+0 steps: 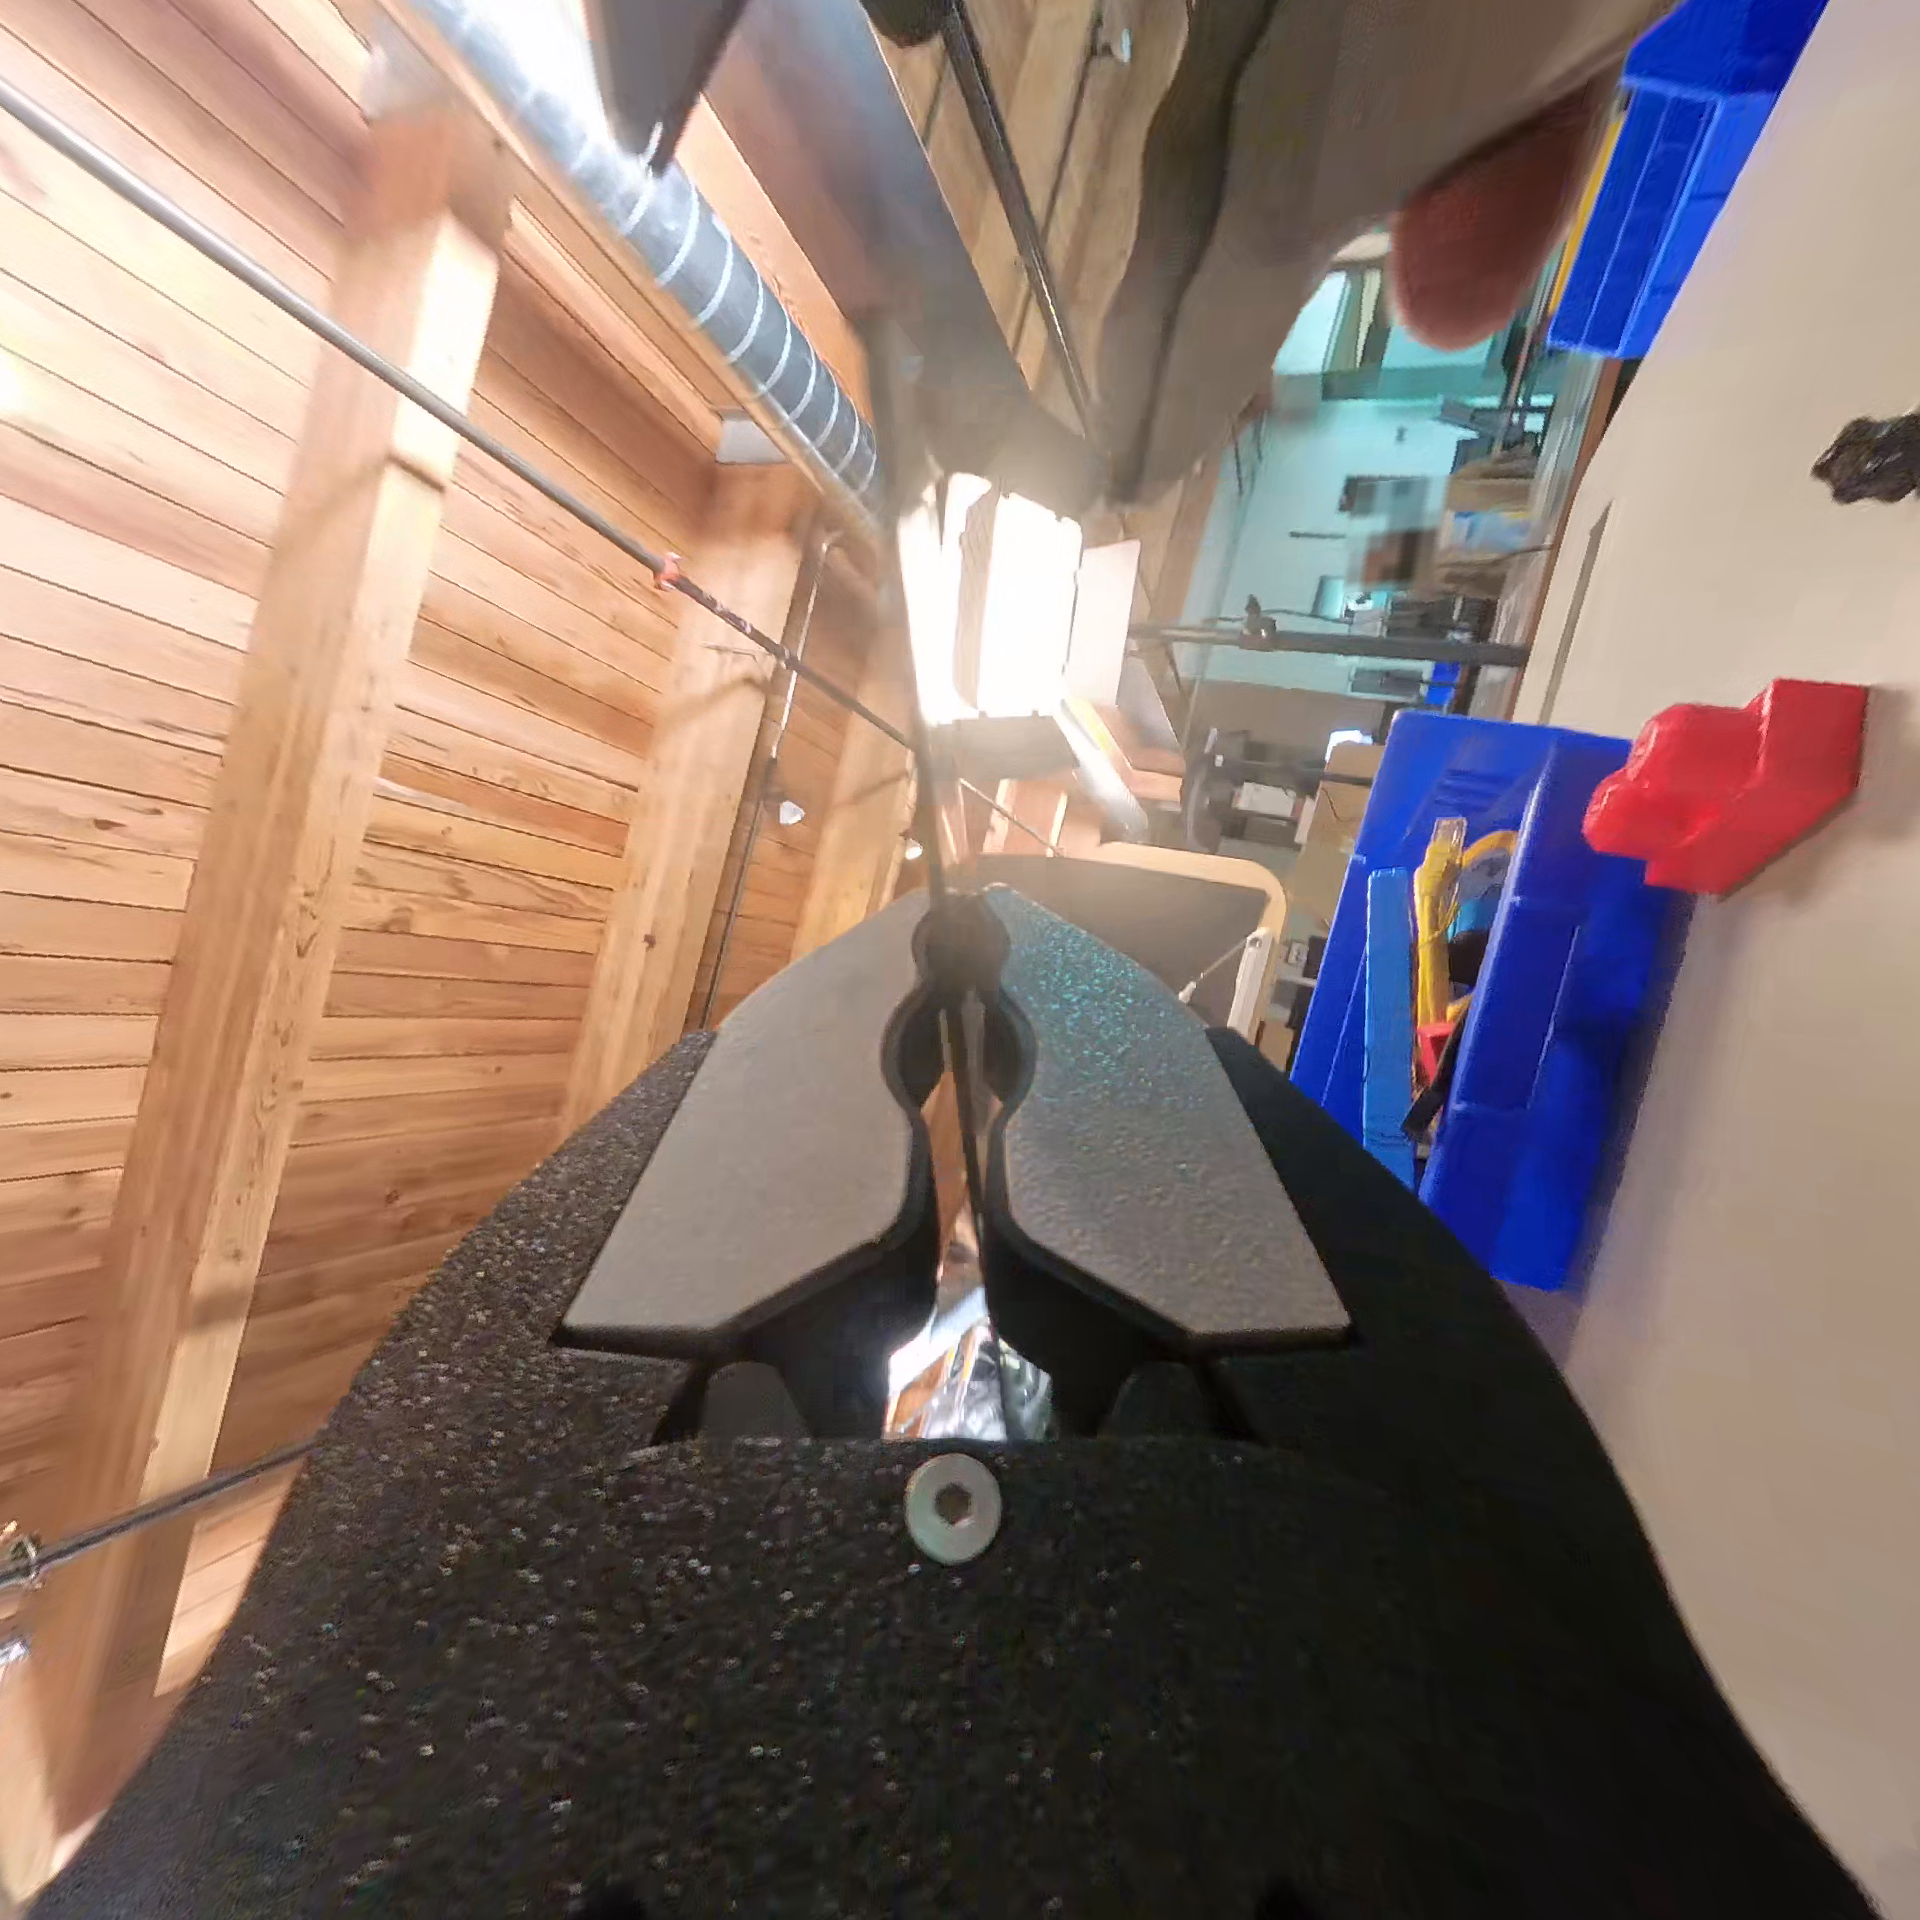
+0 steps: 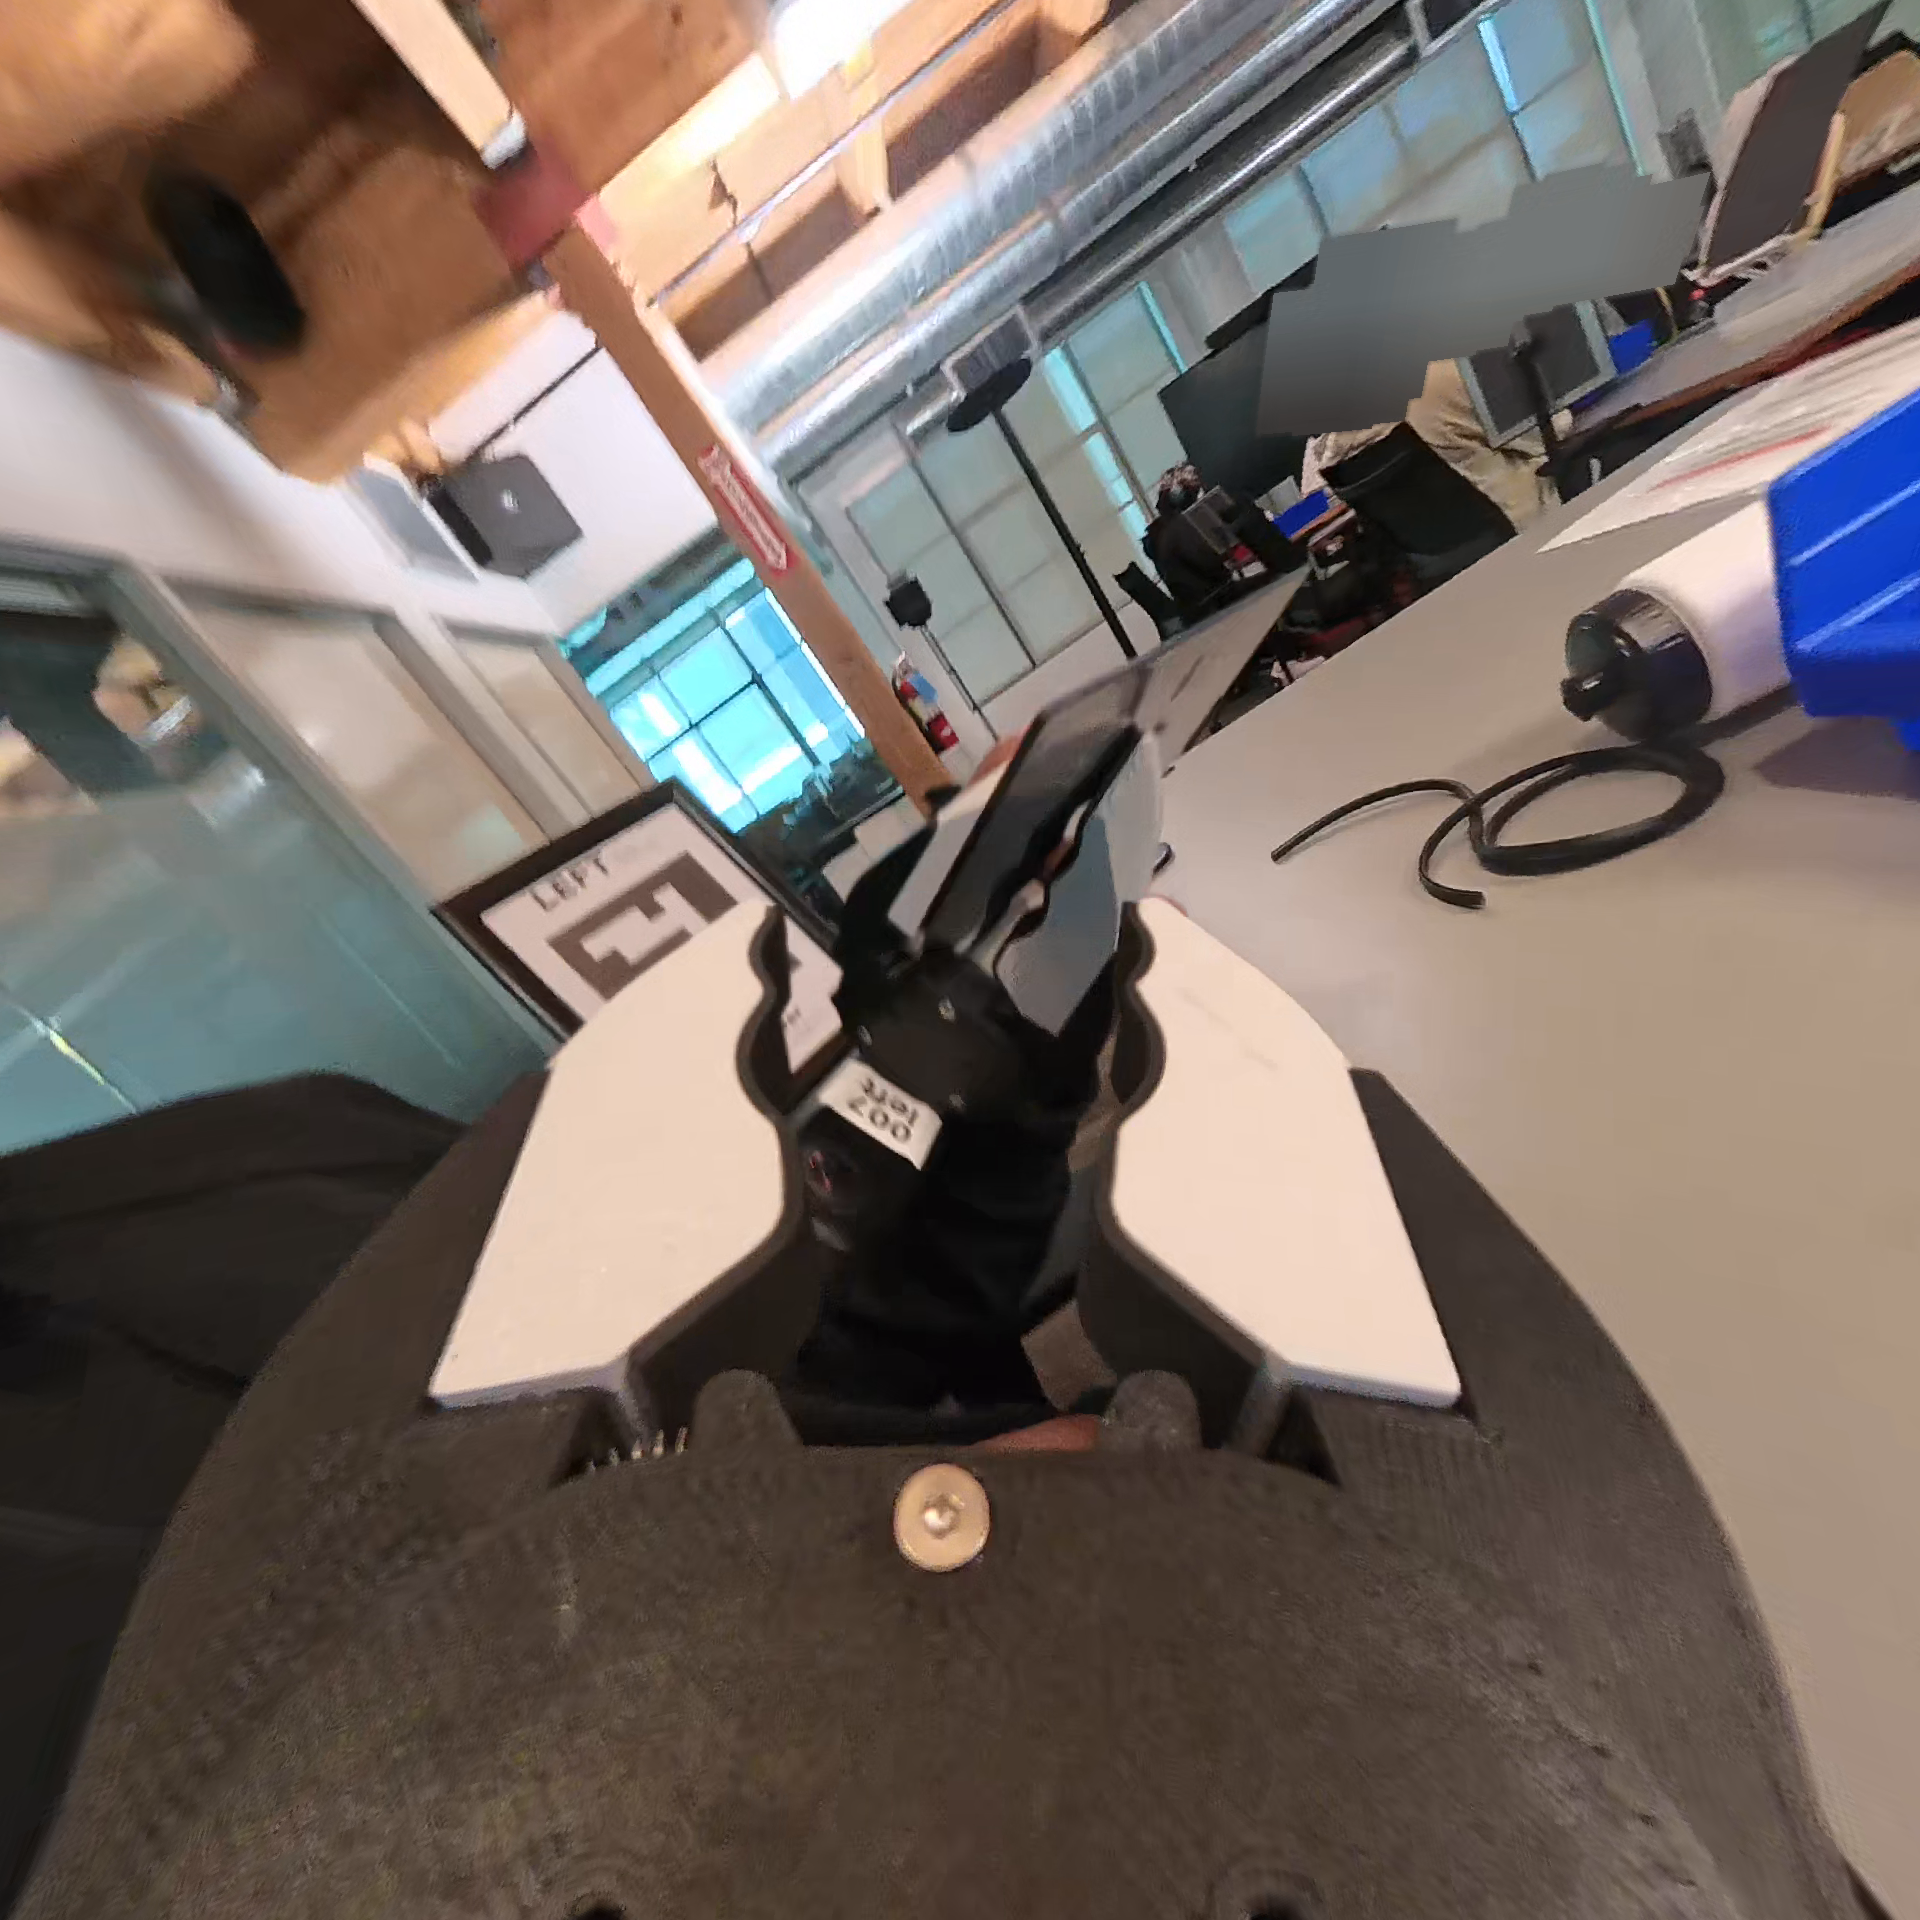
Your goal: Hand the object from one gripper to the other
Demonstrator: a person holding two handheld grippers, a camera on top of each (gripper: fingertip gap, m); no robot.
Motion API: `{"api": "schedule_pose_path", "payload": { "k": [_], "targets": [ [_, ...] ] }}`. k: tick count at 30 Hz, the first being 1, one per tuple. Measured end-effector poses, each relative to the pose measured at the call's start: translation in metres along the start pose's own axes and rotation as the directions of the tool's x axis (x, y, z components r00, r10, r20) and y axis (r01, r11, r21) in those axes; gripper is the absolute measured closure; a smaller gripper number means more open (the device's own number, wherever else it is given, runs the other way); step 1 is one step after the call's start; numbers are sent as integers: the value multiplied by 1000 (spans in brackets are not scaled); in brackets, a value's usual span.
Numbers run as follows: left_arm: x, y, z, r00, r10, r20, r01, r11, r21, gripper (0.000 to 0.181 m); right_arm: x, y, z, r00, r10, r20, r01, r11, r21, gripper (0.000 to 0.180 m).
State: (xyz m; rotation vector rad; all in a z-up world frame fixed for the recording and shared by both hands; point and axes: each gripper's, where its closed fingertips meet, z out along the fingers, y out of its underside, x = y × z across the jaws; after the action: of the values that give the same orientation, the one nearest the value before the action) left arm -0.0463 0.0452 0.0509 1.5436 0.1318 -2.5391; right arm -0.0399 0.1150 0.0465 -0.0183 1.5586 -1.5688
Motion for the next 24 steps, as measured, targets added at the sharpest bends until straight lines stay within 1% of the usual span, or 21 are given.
{"api": "schedule_pose_path", "payload": {
  "k": [3,4,5,7,9,11,12,14,16,17,18,19,21,22,24],
  "targets": [
    [10,-11,-1,999,32,12,-33,998,50,179,16,-6,-3,992,109,-59,-105,992,64,122],
    [14,-16,-1,999,39,8,-40,997,65,179,22,-5,-2,988,131,-79,-126,990,68,125],
    [18,-22,-1,999,35,0,-35,996,85,179,27,0,-1,985,143,-94,-139,989,51,134],
    [28,-30,0,999,18,-39,-14,994,108,179,29,9,0,987,140,-82,-139,990,18,165],
    [36,-25,2,998,-6,-70,12,995,94,176,44,11,-3,982,71,-173,-71,997,6,175],
    [45,-23,1,983,-85,-164,104,989,108,153,51,8,-7,980,-5,-200,5,1000,-4,178],
    [44,-20,1,976,-122,-183,142,985,102,150,52,3,-11,978,-36,-207,39,999,10,179],
    [46,-15,-4,940,-211,-269,243,966,92,140,55,-6,-19,962,-115,-249,120,993,6,179],
    [38,-11,-11,890,-323,-324,371,923,100,135,58,-15,-29,924,-231,-305,237,971,-19,179],
    [28,-7,-13,854,-403,-330,456,884,101,135,57,-20,-34,903,-292,-316,296,954,-35,179],
    [18,-3,-15,798,-500,-337,557,825,95,134,53,-22,-36,887,-343,-308,345,937,-49,179],
    [8,3,-16,720,-602,-345,661,746,79,135,48,-23,-38,879,-383,-283,382,922,-61,179],
    [-5,18,-17,520,-772,-366,833,553,18,134,36,-22,-38,867,-446,-223,440,895,-78,179],
    [-8,27,-16,411,-832,-372,892,452,-27,132,31,-20,-38,860,-473,-193,464,881,-91,179],
    [-7,34,-18,194,-891,-411,959,261,-111,127,23,-11,-36,844,-521,-129,507,853,-126,179]
  ]
}}
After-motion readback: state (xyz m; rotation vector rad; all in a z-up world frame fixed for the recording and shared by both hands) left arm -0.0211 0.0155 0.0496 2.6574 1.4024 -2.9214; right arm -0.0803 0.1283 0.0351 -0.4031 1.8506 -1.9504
